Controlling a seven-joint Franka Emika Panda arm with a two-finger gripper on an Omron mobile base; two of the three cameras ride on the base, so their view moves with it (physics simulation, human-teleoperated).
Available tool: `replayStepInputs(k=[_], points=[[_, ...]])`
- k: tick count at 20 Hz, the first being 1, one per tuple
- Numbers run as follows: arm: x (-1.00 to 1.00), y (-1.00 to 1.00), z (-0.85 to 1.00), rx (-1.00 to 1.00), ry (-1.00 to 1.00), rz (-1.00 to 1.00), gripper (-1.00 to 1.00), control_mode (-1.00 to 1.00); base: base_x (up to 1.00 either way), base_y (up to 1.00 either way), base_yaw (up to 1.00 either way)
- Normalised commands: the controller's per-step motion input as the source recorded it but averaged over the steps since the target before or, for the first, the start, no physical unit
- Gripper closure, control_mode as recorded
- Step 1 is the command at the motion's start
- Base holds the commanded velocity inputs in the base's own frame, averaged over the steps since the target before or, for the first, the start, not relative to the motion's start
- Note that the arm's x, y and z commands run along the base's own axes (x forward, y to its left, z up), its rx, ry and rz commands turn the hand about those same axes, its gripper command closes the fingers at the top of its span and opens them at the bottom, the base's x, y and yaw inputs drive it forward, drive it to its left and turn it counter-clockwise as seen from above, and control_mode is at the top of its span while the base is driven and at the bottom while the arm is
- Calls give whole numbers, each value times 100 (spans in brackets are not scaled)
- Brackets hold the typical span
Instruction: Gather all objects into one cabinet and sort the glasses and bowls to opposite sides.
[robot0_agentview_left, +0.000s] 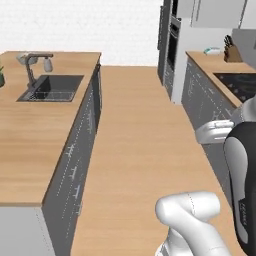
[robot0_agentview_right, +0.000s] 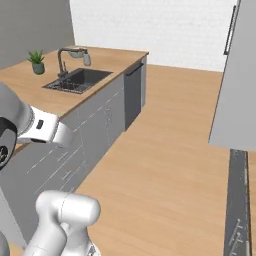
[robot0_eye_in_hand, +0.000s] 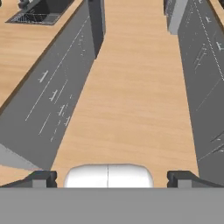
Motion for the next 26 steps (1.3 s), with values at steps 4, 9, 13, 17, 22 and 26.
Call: replayStepInputs(k=[4,9,13,17,22,26], points=[[0,0,0,0,0,0,-100,100,97,-10,-27],[0,0,0,0,0,0,-100,100,100,0,-30],[0,0,0,0,0,0,-100,100,100,5,-21],[0,0,0,0,0,0,-100,100,100,8,-17],[0,0,0,0,0,0,-100,100,100,8,-16],[0,0,0,0,0,0,-100,100,100,2,-14]])
